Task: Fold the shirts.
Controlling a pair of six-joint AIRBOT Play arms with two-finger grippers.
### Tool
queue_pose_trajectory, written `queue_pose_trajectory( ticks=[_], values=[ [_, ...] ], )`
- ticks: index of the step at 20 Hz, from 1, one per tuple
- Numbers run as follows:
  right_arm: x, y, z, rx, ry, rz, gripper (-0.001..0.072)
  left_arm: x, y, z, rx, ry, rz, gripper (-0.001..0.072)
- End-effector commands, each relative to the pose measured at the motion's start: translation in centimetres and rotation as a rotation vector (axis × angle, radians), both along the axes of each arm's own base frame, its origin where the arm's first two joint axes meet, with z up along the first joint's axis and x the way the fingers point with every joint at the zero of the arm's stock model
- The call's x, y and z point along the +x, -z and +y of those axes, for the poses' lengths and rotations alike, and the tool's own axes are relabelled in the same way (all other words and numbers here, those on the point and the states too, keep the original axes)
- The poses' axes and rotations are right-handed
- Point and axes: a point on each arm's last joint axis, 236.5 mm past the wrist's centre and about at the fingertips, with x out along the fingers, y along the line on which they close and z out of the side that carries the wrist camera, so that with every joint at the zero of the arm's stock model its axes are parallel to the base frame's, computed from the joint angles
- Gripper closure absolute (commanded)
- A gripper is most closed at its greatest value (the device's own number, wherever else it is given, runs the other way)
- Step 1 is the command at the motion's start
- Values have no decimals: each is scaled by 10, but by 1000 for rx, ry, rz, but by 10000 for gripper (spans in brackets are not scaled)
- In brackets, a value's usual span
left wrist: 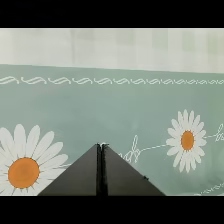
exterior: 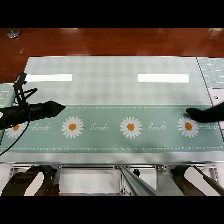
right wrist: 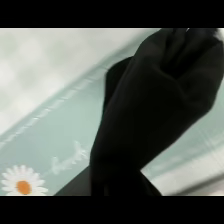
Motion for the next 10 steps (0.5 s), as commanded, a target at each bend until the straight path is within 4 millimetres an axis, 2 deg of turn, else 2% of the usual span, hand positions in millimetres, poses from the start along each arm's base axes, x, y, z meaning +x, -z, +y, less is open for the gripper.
queue_pose_trajectory(
  ticks=[1,2,4,5,6,7,8,10],
  values=[
    [-108,32,-32,-80,297,224,686,4,2,1,2,-11,-5,687],
    [-137,46,-37,-122,356,293,686,6,3,2,3,-18,-8,688],
    [-179,78,-36,-166,419,389,678,7,7,1,3,-16,3,688],
    [-193,96,-28,-154,465,426,472,6,9,0,3,-11,11,688],
    [-199,111,-20,-129,467,447,159,6,12,-3,3,-2,21,688],
    [-198,120,-16,-104,451,456,89,6,15,-4,3,3,31,687],
    [-184,120,-20,-92,418,417,89,9,17,-3,5,-3,32,687],
    [-129,100,-30,-33,378,248,119,29,1,8,26,-14,-20,688]
  ],
)
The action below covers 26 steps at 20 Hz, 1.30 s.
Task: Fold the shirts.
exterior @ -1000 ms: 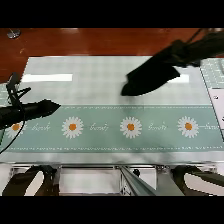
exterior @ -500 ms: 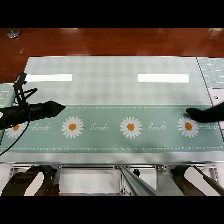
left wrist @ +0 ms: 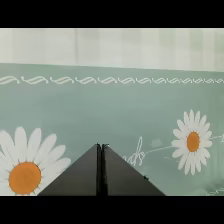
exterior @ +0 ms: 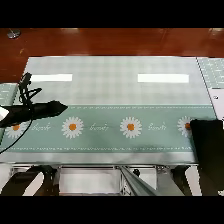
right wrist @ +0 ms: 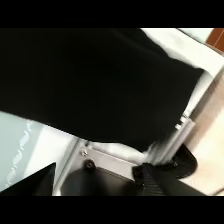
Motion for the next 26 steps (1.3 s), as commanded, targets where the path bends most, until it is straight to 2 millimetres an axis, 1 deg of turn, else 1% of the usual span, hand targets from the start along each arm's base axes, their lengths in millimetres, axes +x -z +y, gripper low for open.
queue_pose_trajectory(
  ticks=[1,2,3,4,5,6,7,8,9,10,11,12,13,14,15,16,17,18,20,26],
  values=[
    [76,-19,-2,77,-44,-260,164,33,-28,16,22,-31,-77,689],
    [123,-42,5,122,-113,-409,362,52,-52,22,27,-44,-128,688],
    [176,-72,18,151,-229,-575,589,72,-82,24,31,-43,-188,689],
    [233,-110,40,142,-392,-757,686,88,-111,22,30,-27,-237,689],
    [279,-142,69,109,-538,-889,686,101,-138,15,29,2,-282,689],
    [309,-162,97,63,-656,-959,686,112,-162,3,30,36,-332,689],
    [333,-167,133,27,-779,-990,686,119,-177,-9,30,67,-365,689],
    [344,-155,165,13,-884,-957,686,121,-175,-18,47,96,-366,689],
    [348,-124,199,20,-999,-860,686,119,-160,-26,81,126,-338,689],
    [346,-84,222,34,-1080,-747,686,115,-130,-28,132,132,-267,689],
    [339,-35,240,51,-1160,-607,686,108,-92,-28,185,128,-182,689],
    [328,10,249,69,-1202,-480,686,100,-55,-24,228,118,-107,689],
    [314,54,252,94,-1206,-358,686,90,-16,-15,258,97,-21,689],
    [299,89,249,116,-1192,-258,686,79,14,-6,271,82,52,689],
    [288,111,246,137,-1173,-197,686,71,34,2,276,73,108,689],
    [281,125,243,150,-1162,-159,686,68,42,9,276,59,131,689],
    [280,130,241,151,-1162,-144,686,70,42,15,275,41,132,688],
    [281,130,238,135,-1169,-140,686,74,38,19,273,28,123,688],
    [281,129,238,134,-1167,-142,686,80,31,24,272,13,107,688],
    [281,129,238,134,-1167,-143,686,81,34,24,272,13,112,687]
  ],
)
